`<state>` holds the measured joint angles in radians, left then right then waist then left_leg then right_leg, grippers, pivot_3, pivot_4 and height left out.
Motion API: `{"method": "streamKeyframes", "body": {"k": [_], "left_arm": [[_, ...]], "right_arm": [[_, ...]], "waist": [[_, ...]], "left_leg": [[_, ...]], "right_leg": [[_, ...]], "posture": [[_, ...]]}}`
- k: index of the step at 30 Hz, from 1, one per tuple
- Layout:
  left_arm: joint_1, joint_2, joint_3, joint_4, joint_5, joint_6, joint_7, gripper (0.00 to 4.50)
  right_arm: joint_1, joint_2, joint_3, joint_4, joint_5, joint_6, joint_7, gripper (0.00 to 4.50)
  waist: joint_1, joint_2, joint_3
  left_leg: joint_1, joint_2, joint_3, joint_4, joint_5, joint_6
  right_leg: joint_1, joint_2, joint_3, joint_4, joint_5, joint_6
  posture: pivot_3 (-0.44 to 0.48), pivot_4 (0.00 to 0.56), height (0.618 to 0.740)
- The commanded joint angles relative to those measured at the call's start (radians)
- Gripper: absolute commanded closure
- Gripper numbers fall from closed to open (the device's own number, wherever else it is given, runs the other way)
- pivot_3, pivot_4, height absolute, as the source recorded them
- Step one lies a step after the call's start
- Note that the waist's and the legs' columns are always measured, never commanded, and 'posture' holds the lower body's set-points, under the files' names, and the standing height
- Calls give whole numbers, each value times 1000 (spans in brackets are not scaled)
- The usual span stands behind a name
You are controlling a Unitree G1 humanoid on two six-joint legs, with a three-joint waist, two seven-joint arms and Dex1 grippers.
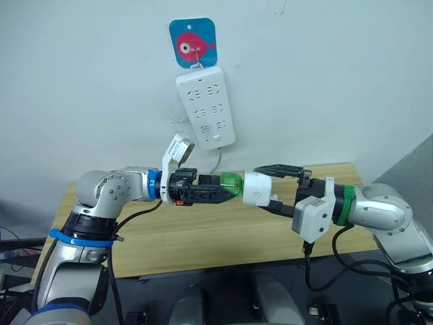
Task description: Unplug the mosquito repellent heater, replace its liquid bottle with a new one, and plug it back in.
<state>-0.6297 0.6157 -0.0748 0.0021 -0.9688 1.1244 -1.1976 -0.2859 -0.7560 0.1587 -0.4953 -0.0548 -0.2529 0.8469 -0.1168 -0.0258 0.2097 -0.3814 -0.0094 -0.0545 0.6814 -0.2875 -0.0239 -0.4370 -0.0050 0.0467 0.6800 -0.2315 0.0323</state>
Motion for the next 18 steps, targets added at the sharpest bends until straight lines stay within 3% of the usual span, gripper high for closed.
{"method": "streamKeyframes", "body": {"k": [1,5,8,13,18], "left_arm": [[-21,-15,12,-16,3,-9,-2,0],[-19,-31,21,-17,-3,6,10,0],[-19,-37,27,-15,-8,16,16,618],[-17,-34,26,-14,-8,26,8,2151],[-16,-35,23,-16,-7,27,1,2250]], "right_arm": [[1,-5,-26,-26,30,-18,2,1526],[4,-4,-25,-31,33,-11,6,1526],[7,-3,-24,-35,35,-6,6,1526],[14,-3,-22,-42,38,-3,7,1526],[20,-4,-19,-50,52,-5,15,1526]], "waist": [[0,0,0],[0,0,0],[0,0,0],[0,0,0],[0,0,0]], "left_leg": [[0,0,0,0,0,0],[0,0,0,0,0,0],[0,0,0,0,0,0],[0,0,0,0,0,0],[0,0,0,0,0,0]], "right_leg": [[0,0,0,0,0,0],[0,0,0,0,0,0],[0,0,0,0,0,0],[0,0,0,0,0,0],[0,0,0,0,0,0]], "posture": [[-213,161,740],[-213,161,740],[-214,163,740],[-215,164,740],[-216,163,740]]}}
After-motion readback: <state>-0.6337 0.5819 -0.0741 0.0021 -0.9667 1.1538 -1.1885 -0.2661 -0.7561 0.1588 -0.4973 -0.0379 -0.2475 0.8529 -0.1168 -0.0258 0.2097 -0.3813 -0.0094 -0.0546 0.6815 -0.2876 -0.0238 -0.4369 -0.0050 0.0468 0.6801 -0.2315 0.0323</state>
